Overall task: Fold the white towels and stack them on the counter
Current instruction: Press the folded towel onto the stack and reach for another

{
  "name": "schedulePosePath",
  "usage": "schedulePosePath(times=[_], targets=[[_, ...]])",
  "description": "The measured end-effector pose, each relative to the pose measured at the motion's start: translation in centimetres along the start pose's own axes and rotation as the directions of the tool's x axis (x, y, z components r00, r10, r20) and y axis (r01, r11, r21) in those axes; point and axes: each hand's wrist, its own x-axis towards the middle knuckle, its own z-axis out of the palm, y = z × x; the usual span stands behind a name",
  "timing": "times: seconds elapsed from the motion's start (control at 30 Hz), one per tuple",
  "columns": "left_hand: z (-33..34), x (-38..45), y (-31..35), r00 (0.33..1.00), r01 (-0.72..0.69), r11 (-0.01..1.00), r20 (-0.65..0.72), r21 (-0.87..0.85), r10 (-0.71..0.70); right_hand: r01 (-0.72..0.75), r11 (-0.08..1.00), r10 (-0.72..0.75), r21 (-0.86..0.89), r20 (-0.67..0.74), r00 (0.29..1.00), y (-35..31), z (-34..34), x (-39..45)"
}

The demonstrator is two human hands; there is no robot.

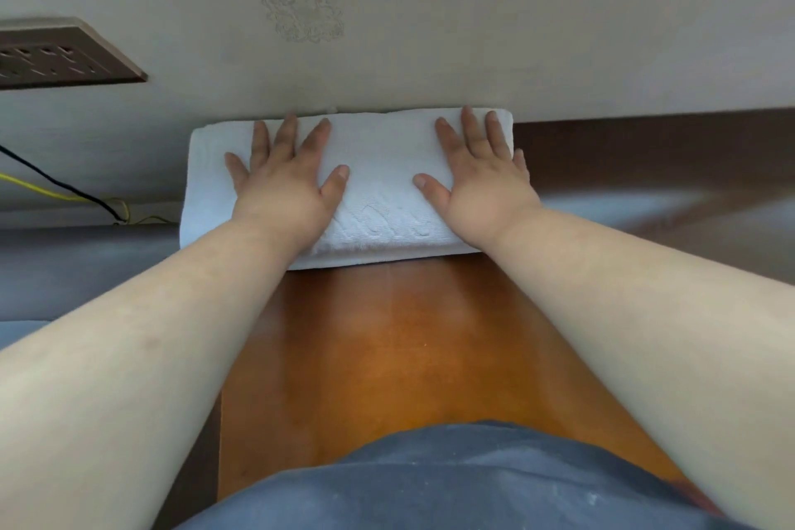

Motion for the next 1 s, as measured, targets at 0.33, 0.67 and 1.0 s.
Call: schedulePosePath(times=[0.33,0.67,1.0], targets=[[-0.6,-0.8,0.9,0.997,0.062,0.996,0.033,0.063,-0.064,0.049,0.999,-0.048,-0.012,0.061,0.997,0.1,-2.2,-0.4],[-11.2,-8.0,14.5,0.93,-0.35,0.936,-0.107,0.043,0.353,-0.067,0.994,0.077,0.085,-0.117,0.99,6.9,-14.9,-11.3],[-22.3,-23.4,33.0,0.804,-0.575,0.816,-0.149,0.055,0.576,-0.25,0.968,0.246,0.003,-0.201,0.948,23.3,-29.8,-36.5]])
